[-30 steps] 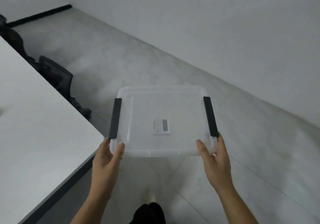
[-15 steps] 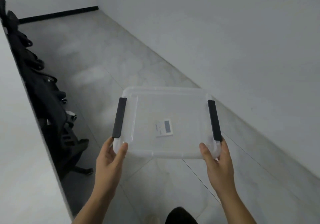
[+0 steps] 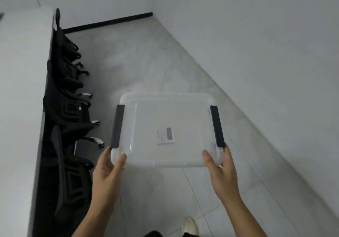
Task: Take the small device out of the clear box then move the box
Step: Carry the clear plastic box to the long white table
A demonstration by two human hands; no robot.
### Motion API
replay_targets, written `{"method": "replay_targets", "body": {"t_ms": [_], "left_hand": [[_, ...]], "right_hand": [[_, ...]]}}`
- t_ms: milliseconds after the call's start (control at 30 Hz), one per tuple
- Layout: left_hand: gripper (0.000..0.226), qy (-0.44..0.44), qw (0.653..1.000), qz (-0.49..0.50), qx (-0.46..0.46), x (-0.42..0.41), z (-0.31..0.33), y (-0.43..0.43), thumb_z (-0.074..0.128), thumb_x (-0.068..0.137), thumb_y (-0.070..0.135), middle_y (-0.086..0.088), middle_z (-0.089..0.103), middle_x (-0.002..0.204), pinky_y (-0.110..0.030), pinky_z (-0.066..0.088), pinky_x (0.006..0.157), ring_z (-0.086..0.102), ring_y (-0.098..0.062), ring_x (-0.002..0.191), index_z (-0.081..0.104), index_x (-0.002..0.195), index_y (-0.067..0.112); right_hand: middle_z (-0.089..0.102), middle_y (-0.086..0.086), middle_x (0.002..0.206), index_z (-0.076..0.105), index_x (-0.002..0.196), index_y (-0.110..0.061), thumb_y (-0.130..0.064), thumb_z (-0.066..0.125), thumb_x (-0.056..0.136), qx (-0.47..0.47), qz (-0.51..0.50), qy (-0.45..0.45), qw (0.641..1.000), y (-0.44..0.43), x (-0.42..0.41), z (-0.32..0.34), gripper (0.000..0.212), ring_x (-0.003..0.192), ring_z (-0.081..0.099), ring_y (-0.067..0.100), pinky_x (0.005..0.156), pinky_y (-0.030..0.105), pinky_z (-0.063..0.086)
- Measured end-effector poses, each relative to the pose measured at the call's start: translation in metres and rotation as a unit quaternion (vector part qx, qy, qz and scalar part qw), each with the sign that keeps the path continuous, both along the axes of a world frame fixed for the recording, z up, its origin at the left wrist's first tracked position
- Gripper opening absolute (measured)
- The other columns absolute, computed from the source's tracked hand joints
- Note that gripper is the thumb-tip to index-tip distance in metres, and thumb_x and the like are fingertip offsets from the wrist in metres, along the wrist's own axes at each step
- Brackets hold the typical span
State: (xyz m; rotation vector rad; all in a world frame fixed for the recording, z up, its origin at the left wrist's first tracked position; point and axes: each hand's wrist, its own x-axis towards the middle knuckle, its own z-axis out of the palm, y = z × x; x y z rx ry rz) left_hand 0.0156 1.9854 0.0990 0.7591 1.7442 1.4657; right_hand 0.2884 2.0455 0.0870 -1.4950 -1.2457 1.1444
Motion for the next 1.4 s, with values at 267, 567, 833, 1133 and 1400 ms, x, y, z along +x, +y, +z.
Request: {"method": "replay_targets", "body": {"t_ms": [267, 567, 833, 1133, 1400], "left_hand": [[0.040, -0.022, 0.990, 0.135, 0.026, -0.092, -0.018, 0.154, 0.069, 0.092, 0.032, 0.000, 0.073, 0.119, -0.046, 0.049, 0.102, 0.068, -0.021, 0.114, 0.064, 0.131, 0.024], [0.078, -0.041, 0.987, 0.156, 0.006, -0.224, -0.030, 0.409, 0.074, 0.076, 0.056, -0.008, 0.062, 0.141, -0.056, 0.042, 0.111, 0.056, -0.027, 0.133, 0.053, 0.143, 0.020], [0.062, -0.029, 0.993, 0.114, -0.001, -0.300, -0.020, 0.651, 0.068, 0.093, 0.029, -0.015, 0.056, 0.145, -0.050, 0.043, 0.112, 0.052, -0.023, 0.136, 0.046, 0.150, 0.015], [0.076, -0.041, 0.987, 0.157, -0.004, -0.413, -0.013, 0.918, 0.074, 0.077, 0.043, -0.009, 0.065, 0.135, -0.053, 0.047, 0.107, 0.063, -0.027, 0.125, 0.050, 0.145, 0.021], [0.085, -0.042, 0.967, 0.251, 0.005, -0.547, -0.003, 1.066, 0.073, 0.072, 0.055, -0.006, 0.063, 0.136, -0.051, 0.047, 0.107, 0.061, -0.024, 0.128, 0.050, 0.146, 0.021]], "right_hand": [[0.048, -0.034, 0.124, 0.039, 0.146, -0.029, -0.037, 0.064, 0.091, 0.017, 0.140, -0.014, 0.990, 0.234, -0.120, 0.008, 0.060, 0.097, 0.054, -0.024, 0.068, -0.001, 0.044], [0.056, -0.018, 0.138, 0.041, 0.147, -0.033, -0.044, 0.065, 0.087, 0.025, 0.147, -0.033, 0.988, 0.493, -0.247, 0.012, 0.066, 0.110, 0.049, -0.025, 0.079, 0.000, 0.042], [0.055, -0.016, 0.140, 0.041, 0.146, -0.035, -0.044, 0.066, 0.088, 0.023, 0.087, -0.030, 0.996, 0.705, -0.314, 0.002, 0.064, 0.125, 0.053, 0.000, 0.088, 0.012, 0.040], [0.051, -0.028, 0.136, 0.040, 0.147, -0.034, -0.042, 0.066, 0.089, 0.010, 0.130, 0.008, 0.991, 0.994, -0.439, -0.011, 0.064, 0.111, 0.046, -0.027, 0.078, -0.004, 0.038], [0.055, -0.035, 0.127, 0.043, 0.143, -0.036, -0.038, 0.067, 0.090, 0.018, 0.238, -0.001, 0.971, 1.196, -0.607, 0.015, 0.058, 0.095, 0.054, -0.026, 0.075, 0.000, 0.044]]}}
